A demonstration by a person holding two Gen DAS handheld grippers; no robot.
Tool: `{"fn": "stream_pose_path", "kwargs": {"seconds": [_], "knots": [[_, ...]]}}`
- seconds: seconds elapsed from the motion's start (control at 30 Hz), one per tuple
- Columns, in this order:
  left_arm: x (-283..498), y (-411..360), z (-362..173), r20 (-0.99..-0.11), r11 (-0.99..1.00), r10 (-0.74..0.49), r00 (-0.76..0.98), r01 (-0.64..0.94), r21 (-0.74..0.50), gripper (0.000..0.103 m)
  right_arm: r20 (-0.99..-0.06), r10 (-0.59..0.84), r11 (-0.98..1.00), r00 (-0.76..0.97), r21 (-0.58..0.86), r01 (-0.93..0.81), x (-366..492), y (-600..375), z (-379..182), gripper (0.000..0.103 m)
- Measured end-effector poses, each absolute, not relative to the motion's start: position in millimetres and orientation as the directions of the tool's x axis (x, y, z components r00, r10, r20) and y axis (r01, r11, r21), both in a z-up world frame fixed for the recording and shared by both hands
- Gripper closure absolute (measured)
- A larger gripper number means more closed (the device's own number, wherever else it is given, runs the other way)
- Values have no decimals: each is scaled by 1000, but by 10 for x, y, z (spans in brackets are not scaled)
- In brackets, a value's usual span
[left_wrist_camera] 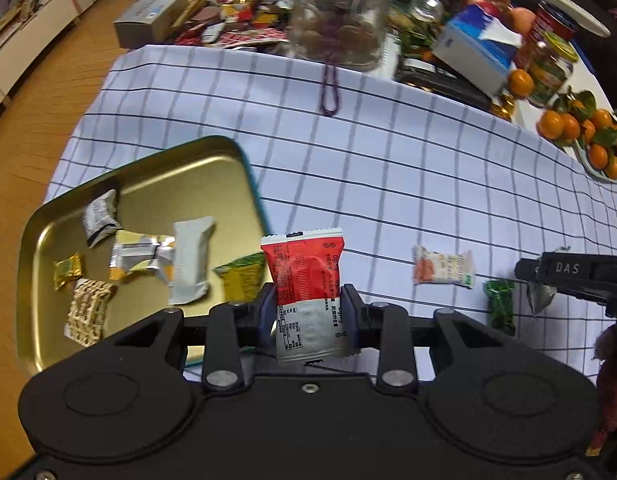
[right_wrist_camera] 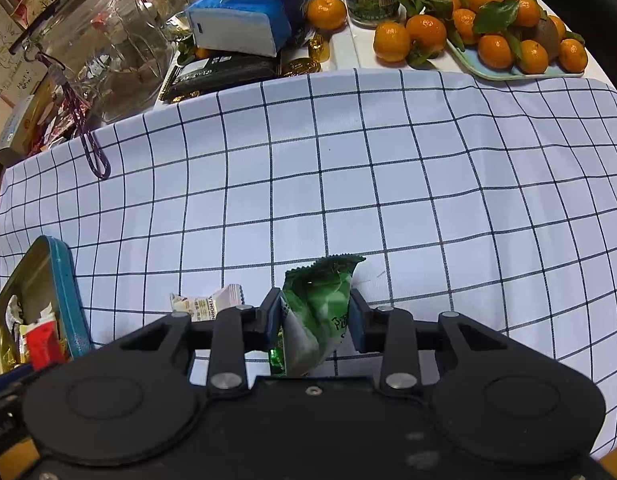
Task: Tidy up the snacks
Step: 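Carry the red packet into the tray with the left tool while the right tool carries the green candy, then lower the green candy into the tray and open the right gripper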
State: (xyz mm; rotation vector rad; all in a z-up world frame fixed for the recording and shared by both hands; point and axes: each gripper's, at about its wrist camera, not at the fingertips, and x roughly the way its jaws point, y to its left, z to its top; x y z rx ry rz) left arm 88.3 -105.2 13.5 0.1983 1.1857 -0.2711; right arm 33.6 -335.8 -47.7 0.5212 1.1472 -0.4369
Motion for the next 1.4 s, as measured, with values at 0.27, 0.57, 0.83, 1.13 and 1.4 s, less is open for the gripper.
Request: {"fn": "stream_pose_path", "kwargs": {"seconds": [0.27, 0.57, 0.83, 1.13, 1.4], "knots": [[1058, -363, 216, -921, 984, -37, 389, 175, 34, 60, -908, -37, 834, 418, 202, 513, 575, -2838, -325, 67], [1287, 396, 169, -934, 1000, 11, 357, -13, 7, 60, -857, 70, 887, 511, 288, 361, 857, -2230, -235, 67], [1363, 588, 96, -943, 999, 7, 332, -53, -11, 60, -798, 192, 881, 572, 397, 258, 1072, -1866, -80, 67], [1410, 589, -19, -956, 998, 7, 295, -55, -10, 60, -750, 242, 898, 615, 413, 151, 1295, -1471, 53, 67], [1391, 500, -98, -966, 999, -11, 257, -33, -21, 60, -746, 238, 920, 621, 378, 101, 1360, -1265, 34, 67]]}}
